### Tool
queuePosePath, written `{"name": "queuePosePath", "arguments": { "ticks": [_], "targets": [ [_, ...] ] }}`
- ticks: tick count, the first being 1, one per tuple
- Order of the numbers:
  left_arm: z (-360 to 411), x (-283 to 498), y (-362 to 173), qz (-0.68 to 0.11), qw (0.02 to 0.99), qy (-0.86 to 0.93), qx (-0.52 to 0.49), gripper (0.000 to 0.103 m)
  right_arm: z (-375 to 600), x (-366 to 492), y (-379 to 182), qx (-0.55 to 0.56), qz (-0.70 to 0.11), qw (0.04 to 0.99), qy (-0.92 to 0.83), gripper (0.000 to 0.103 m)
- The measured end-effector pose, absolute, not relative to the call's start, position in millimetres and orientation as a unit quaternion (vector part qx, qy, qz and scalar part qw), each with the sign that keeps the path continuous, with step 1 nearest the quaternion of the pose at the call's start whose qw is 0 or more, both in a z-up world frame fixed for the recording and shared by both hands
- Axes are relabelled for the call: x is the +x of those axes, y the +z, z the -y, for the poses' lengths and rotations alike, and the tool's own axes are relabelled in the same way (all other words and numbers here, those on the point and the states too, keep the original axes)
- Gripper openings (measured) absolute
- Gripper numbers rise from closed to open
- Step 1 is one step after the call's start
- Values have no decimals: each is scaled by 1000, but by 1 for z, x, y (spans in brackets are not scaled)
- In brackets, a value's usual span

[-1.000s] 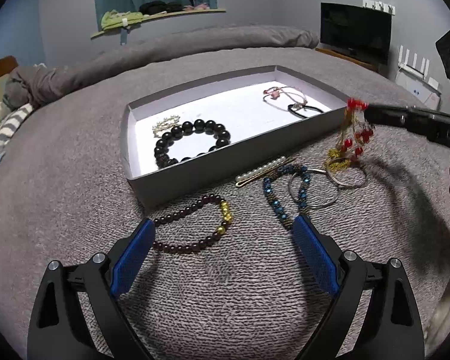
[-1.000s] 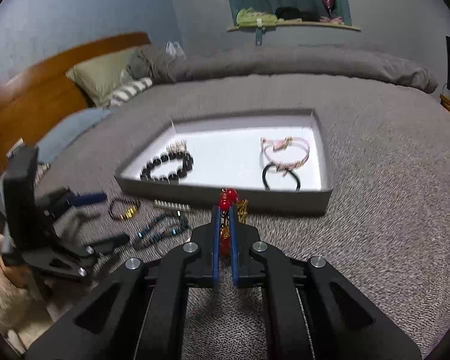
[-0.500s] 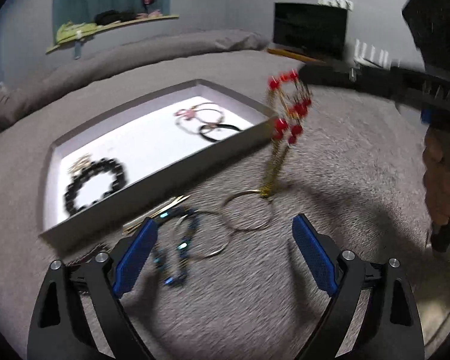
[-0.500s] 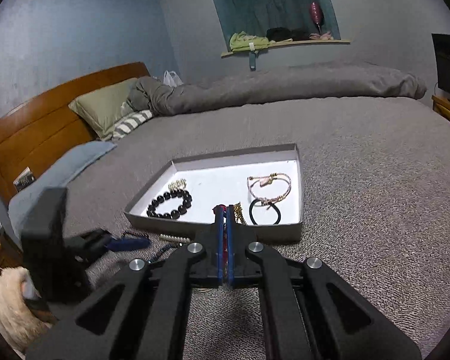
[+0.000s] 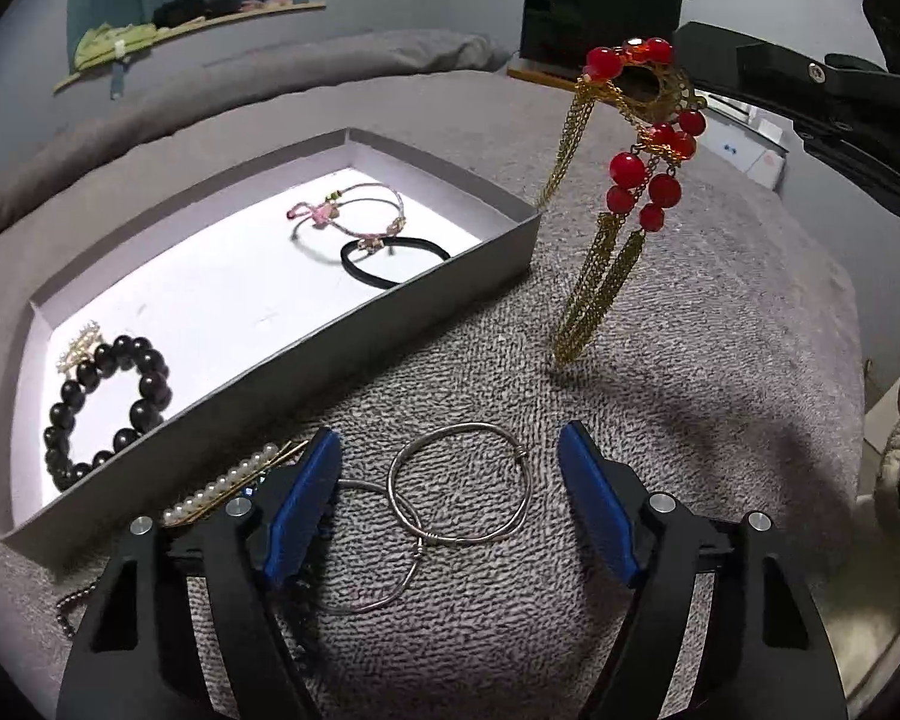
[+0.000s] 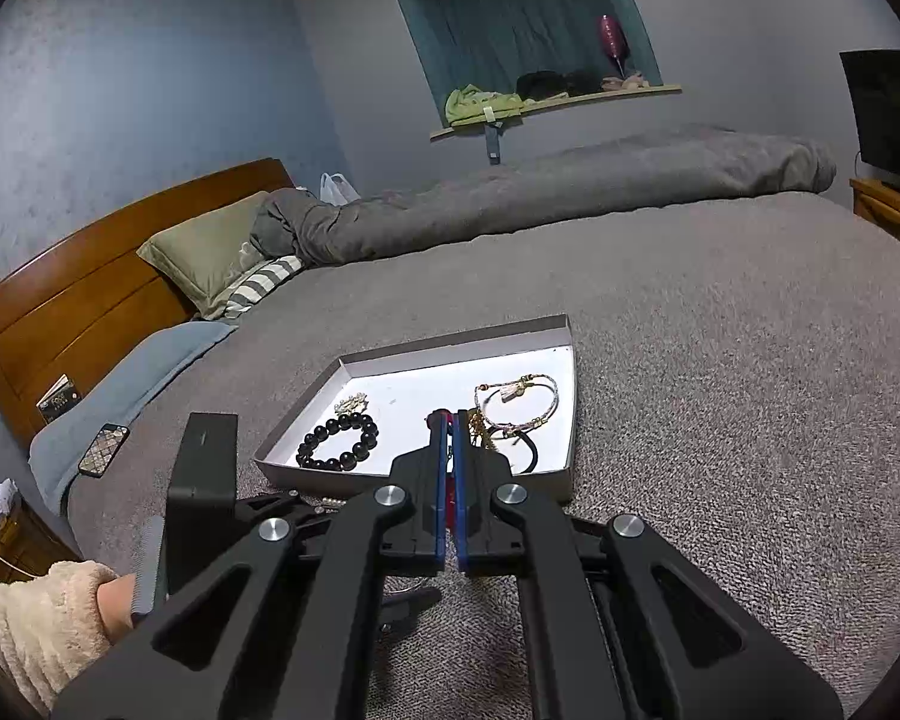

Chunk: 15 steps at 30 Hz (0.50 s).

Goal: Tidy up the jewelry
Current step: 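Grasp and lift the red-bead tassel earrings with the right tool while the left tool approaches the silver hoops, then close the left tool on the silver hoop earrings while the right tool holds the tassels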

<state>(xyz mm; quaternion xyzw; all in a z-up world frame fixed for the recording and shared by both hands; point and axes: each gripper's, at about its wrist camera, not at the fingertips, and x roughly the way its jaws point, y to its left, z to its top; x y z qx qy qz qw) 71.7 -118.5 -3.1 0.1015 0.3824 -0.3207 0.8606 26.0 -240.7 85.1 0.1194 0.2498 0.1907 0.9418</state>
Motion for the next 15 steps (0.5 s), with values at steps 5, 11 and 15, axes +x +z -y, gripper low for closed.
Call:
{"name": "queuePosePath", "arguments": {
  "ticks": [5,11,15],
  "targets": [
    [118,66,-4,-376,856,-334,118,65,239,27,82,116,-257,940,194,2],
    [121,64,-9,-376,851,-343,126,59,238,28,81,116,-259,939,193,2],
    [125,61,-8,-369,852,-345,137,48,237,28,81,113,-260,940,192,2]
  ]
}}
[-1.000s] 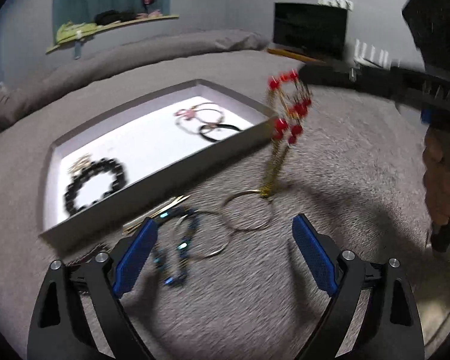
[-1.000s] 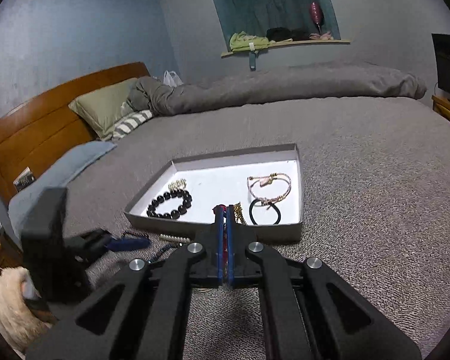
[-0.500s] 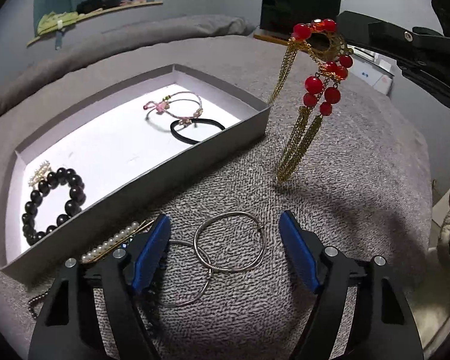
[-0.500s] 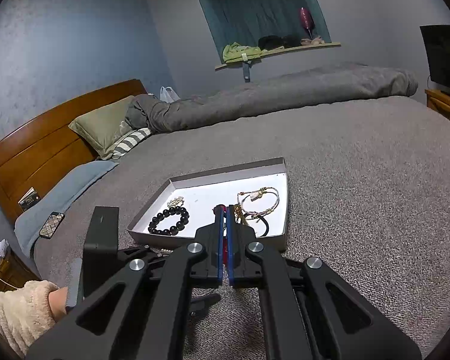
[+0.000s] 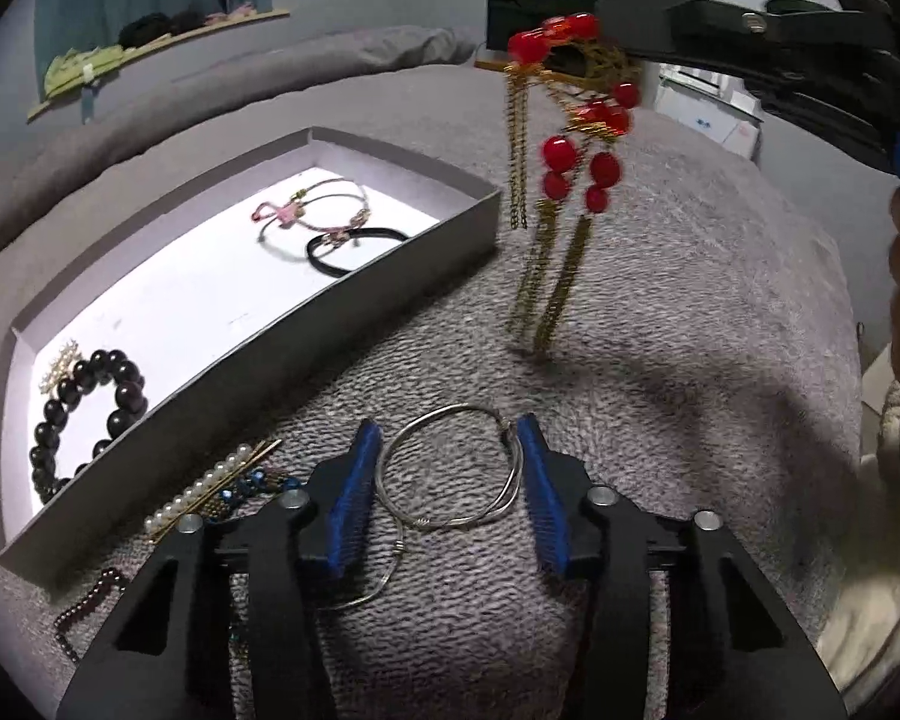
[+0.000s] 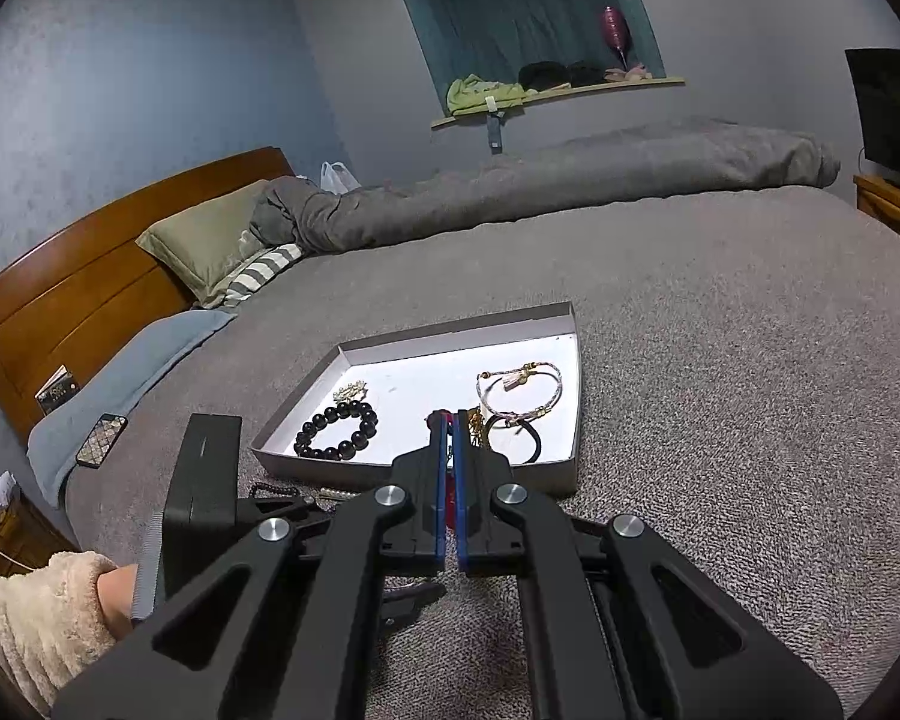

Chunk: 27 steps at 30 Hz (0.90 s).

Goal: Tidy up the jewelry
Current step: 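Close the left tool on the silver hoop earrings while the right tool holds the tassels, then carry the hoops into the box with the left tool while the right tool drops the tassels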

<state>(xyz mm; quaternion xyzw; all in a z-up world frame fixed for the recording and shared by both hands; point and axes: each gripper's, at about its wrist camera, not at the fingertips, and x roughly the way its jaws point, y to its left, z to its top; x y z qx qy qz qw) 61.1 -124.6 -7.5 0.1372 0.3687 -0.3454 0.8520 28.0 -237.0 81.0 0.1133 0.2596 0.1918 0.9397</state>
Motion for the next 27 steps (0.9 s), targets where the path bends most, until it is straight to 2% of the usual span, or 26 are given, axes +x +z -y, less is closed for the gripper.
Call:
{"name": "queuePosePath", "arguments": {
  "ticks": [14,20,27],
  "targets": [
    [104,49,34,-329,874,-339,111,48,236,32,89,108,-250,945,183,2],
    [84,73,64,-308,899,-297,91,48,233,47,112,116,-224,950,183,2],
    [65,116,79,-301,923,-235,54,48,218,71,109,103,-232,951,175,2]
  ]
}}
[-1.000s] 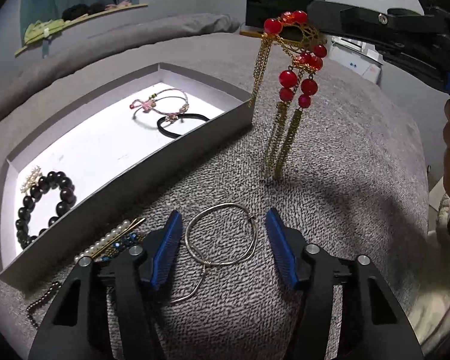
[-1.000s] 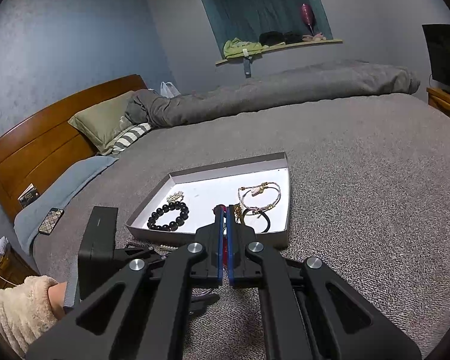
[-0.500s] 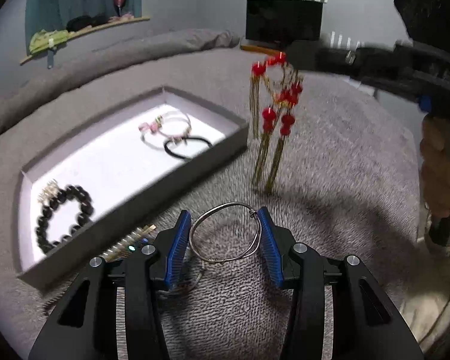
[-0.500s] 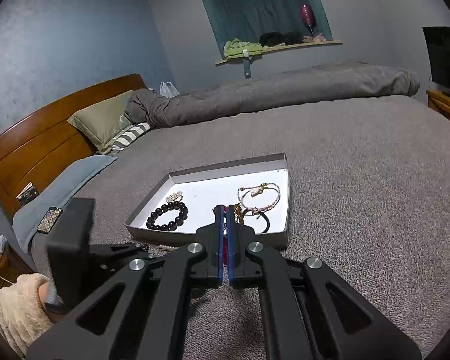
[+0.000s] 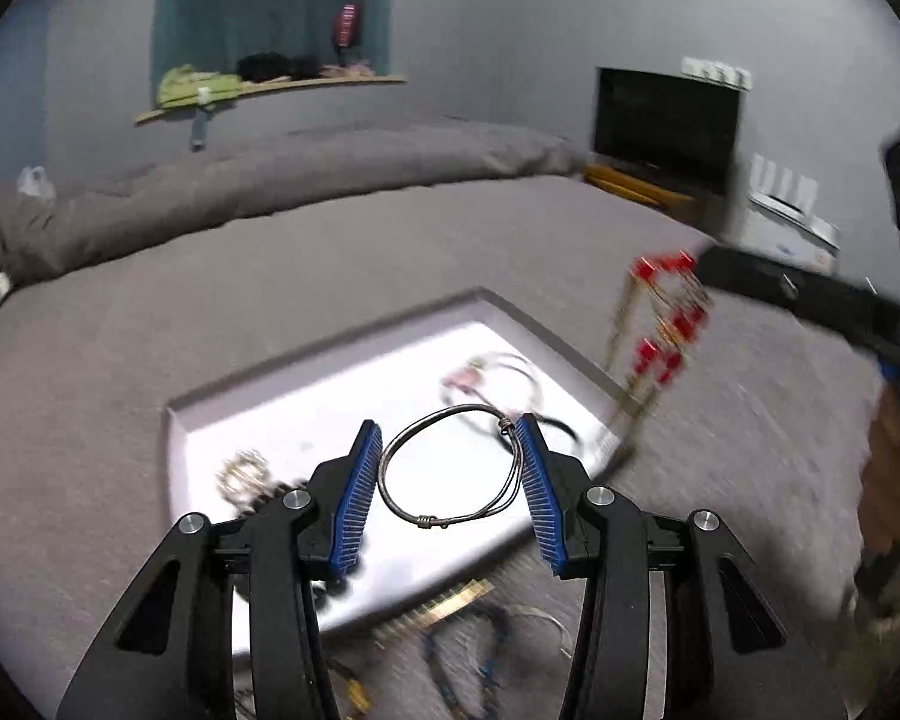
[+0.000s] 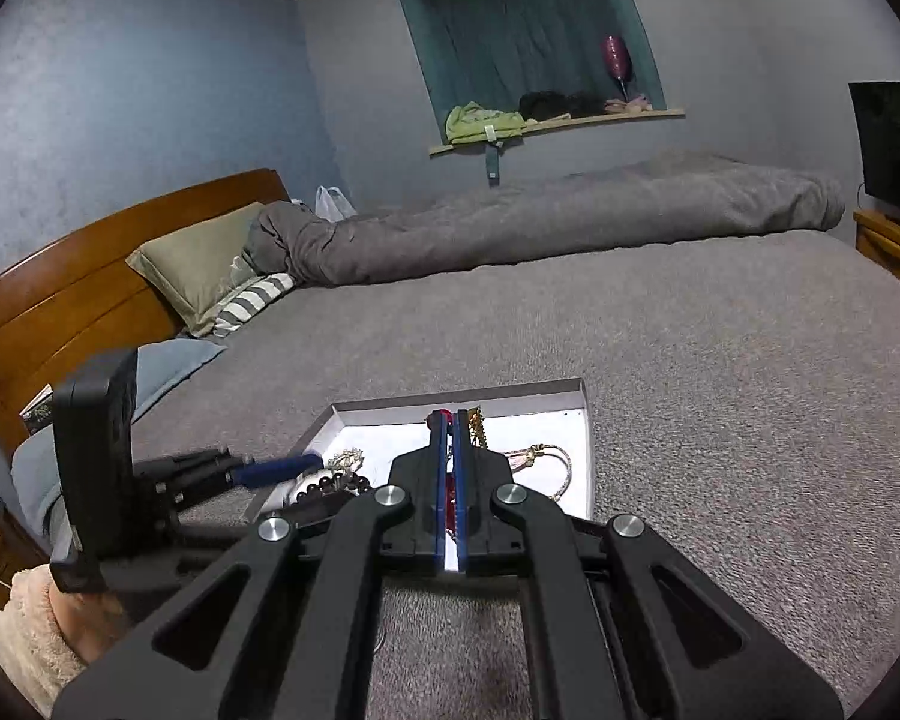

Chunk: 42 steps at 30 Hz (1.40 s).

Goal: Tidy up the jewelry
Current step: 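Carry the hoops into the box with the left tool while the right tool drops the tassels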

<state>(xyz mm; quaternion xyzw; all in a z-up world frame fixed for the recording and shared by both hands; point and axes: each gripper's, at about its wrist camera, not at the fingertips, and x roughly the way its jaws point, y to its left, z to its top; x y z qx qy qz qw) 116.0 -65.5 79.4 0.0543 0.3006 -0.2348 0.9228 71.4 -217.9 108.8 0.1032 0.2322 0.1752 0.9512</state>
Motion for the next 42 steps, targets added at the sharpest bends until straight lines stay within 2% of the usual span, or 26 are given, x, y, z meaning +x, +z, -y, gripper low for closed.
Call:
{"name": "queuePosePath", "arguments": {
  "ticks": [4,12,23,36,42],
  "targets": [
    [53,132,75,-307,927,-213,27,48,211,86,104,101,-241,949,175,2],
    [52,138,44,-342,914,-211,50,48,196,113,99,107,-241,948,178,2],
    [59,147,18,-372,899,-216,81,48,176,137,28,78,-371,906,190,2],
    [61,148,11,-383,893,-221,80,49,171,139,20,58,-397,899,178,2],
    [60,149,10,-382,895,-217,78,52,173,139,19,59,-398,898,178,2]
  ]
}}
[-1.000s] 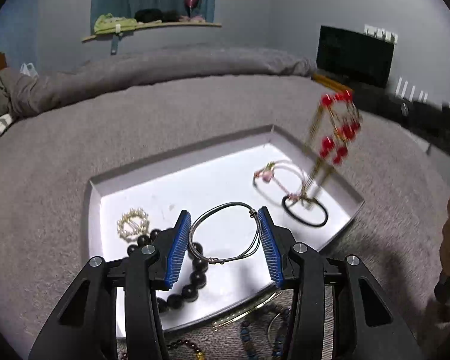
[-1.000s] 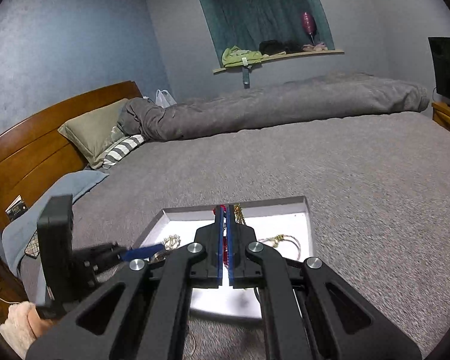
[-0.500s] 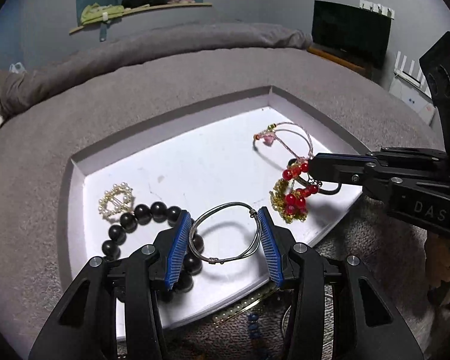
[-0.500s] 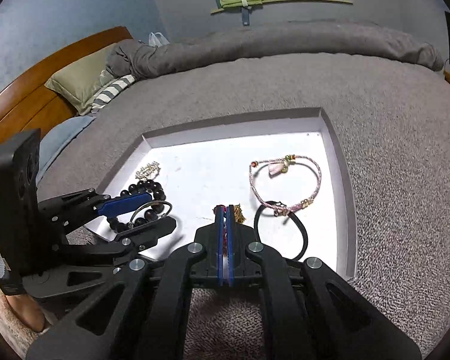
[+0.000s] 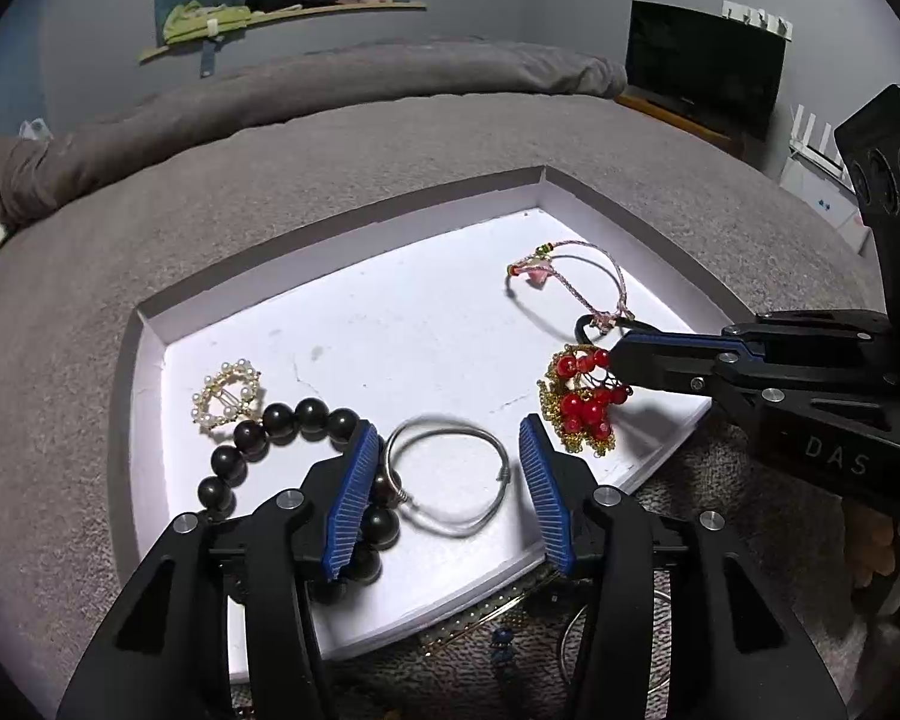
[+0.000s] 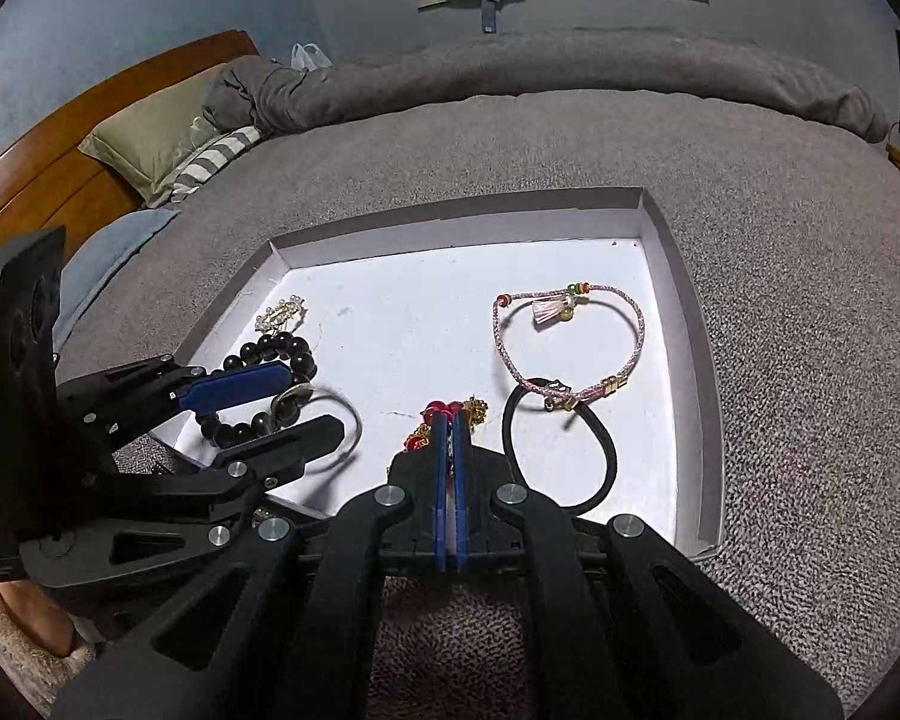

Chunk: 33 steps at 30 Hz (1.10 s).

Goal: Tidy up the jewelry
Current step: 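Carry the hoops into the box with the left tool while the right tool drops the tassels, then withdraw both open tools from the box toward the remaining jewelry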

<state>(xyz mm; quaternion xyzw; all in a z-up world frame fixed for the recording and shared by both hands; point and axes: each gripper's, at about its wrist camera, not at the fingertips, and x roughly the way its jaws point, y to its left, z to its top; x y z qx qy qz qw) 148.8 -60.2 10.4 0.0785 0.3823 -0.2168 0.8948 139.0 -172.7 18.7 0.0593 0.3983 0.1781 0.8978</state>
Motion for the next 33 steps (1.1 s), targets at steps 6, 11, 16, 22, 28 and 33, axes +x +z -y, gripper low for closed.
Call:
{"name": "queuePosePath", "arguments": {
  "ticks": [6,11,16,22,28,33],
  "targets": [
    [58,146,12,-377,897,-219,75,55,175,137,20,57,-394,902,169,4],
    [52,134,23,-362,904,-216,76,65,180,124,29,52,-370,915,153,54],
    [44,121,32,-354,910,-198,81,78,187,105,43,53,-344,927,138,86],
    [27,102,39,-340,924,-154,88,84,192,81,59,48,-310,945,95,98],
    [4,81,40,-332,934,-102,80,92,195,66,55,29,-323,946,4,98],
    [-14,62,40,-330,938,-81,72,94,192,52,41,15,-341,940,-17,98]
  ]
}}
